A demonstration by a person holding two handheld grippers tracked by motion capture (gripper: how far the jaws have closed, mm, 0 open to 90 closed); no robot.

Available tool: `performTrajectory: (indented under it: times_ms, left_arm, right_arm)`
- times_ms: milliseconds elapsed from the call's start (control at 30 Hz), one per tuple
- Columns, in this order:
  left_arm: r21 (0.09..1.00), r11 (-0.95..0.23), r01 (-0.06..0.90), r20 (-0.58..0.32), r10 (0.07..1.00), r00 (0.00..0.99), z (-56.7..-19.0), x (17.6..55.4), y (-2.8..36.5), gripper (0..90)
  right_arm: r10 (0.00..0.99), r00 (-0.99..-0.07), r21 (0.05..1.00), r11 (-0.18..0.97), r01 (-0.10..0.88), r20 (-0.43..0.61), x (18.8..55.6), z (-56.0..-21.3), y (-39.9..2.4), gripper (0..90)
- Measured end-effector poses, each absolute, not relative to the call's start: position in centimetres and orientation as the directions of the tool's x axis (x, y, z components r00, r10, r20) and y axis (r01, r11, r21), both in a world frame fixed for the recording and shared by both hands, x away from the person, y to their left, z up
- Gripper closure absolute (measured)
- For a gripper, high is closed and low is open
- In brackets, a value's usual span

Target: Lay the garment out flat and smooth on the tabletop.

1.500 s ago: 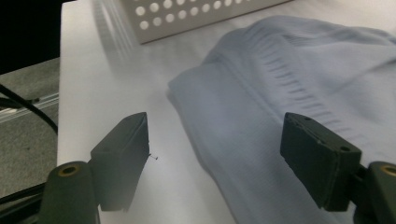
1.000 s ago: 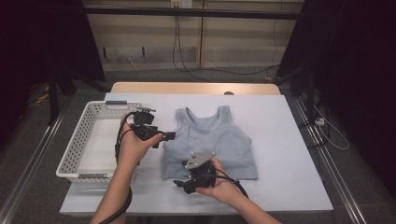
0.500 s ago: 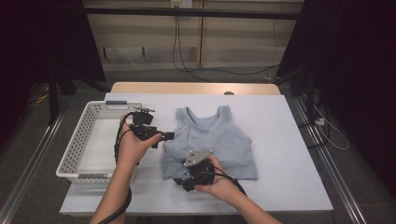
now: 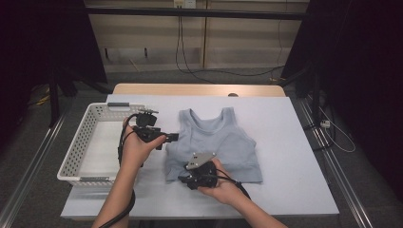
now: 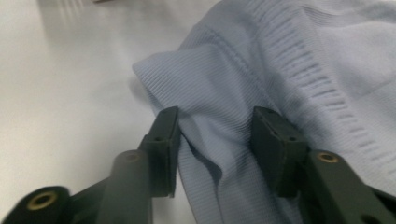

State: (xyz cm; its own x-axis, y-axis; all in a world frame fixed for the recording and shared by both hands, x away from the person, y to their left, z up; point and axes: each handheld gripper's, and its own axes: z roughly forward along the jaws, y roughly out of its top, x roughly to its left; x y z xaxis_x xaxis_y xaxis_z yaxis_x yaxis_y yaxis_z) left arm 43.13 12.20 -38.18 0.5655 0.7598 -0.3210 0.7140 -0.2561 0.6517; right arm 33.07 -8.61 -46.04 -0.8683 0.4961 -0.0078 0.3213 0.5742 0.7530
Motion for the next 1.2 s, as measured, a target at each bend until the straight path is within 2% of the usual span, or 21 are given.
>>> performTrajectory:
  times_ms: [133, 300, 400, 500, 667, 833, 900, 933, 1000, 1067, 1100, 1200]
  left_arm:
    - [0.658, -0.253, 0.709, -0.319, 0.759, 0.568, -38.1, 43.1, 12.1, 14.7]
    - [0.655, -0.258, 0.711, -0.319, 0.758, 0.569, -38.3, 43.1, 12.0, 14.7]
    - [0.66, -0.256, 0.707, -0.316, 0.759, 0.57, -38.3, 43.2, 12.0, 14.7]
    - [0.659, -0.255, 0.708, -0.318, 0.758, 0.569, -38.3, 43.2, 12.0, 14.7]
    - [0.654, -0.258, 0.711, -0.319, 0.758, 0.569, -38.3, 43.2, 12.2, 14.7]
    - [0.656, -0.251, 0.711, -0.323, 0.759, 0.566, -38.2, 43.2, 12.4, 14.7]
    - [0.658, -0.25, 0.71, -0.321, 0.761, 0.564, -38.1, 43.2, 12.4, 14.6]
    - [0.658, -0.25, 0.71, -0.319, 0.762, 0.564, -38.1, 43.2, 12.5, 14.6]
    - [0.655, -0.261, 0.709, -0.309, 0.764, 0.566, -38.2, 43.3, 12.4, 14.5]
    - [0.658, -0.255, 0.709, -0.312, 0.764, 0.564, -38.1, 43.3, 12.3, 14.5]
    - [0.659, -0.257, 0.707, -0.31, 0.764, 0.567, -38.1, 43.3, 12.3, 14.4]
    - [0.66, -0.262, 0.705, -0.308, 0.761, 0.571, -38.1, 43.5, 12.0, 14.2]
  right_arm:
    - [0.494, -0.869, 0.749, 0.587, 0.307, -0.031, 33.0, -45.9, -8.6, 82.1]
    - [0.494, -0.869, 0.743, 0.586, 0.324, -0.011, 32.7, -45.6, -8.7, 84.1]
    - [0.459, -0.888, 0.743, 0.589, 0.319, 0.017, 32.2, -45.4, -9.0, 84.0]
    - [0.455, -0.89, 0.751, 0.578, 0.32, 0.029, 31.9, -45.5, -9.2, 79.3]
    - [0.454, -0.89, 0.768, 0.557, 0.317, 0.038, 31.5, -45.4, -8.3, 55.1]
    - [0.432, -0.902, 0.757, 0.594, 0.274, -0.013, 31.6, -45.8, -7.1, 45.6]
    - [0.438, -0.899, 0.755, 0.594, 0.278, -0.013, 31.7, -45.9, -6.8, 45.1]
    - [0.443, -0.896, 0.754, 0.59, 0.289, -0.003, 31.8, -45.9, -6.8, 46.7]
    - [0.464, -0.886, 0.76, 0.576, 0.301, -0.001, 32.1, -46.0, -6.9, 63.1]
    - [0.467, -0.884, 0.761, 0.573, 0.303, 0.0, 32.3, -46.0, -7.1, 71.6]
    - [0.466, -0.885, 0.761, 0.578, 0.296, -0.01, 32.3, -46.0, -7.1, 78.9]
    - [0.466, -0.885, 0.762, 0.573, 0.302, 0.001, 32.4, -45.9, -7.3, 83.1]
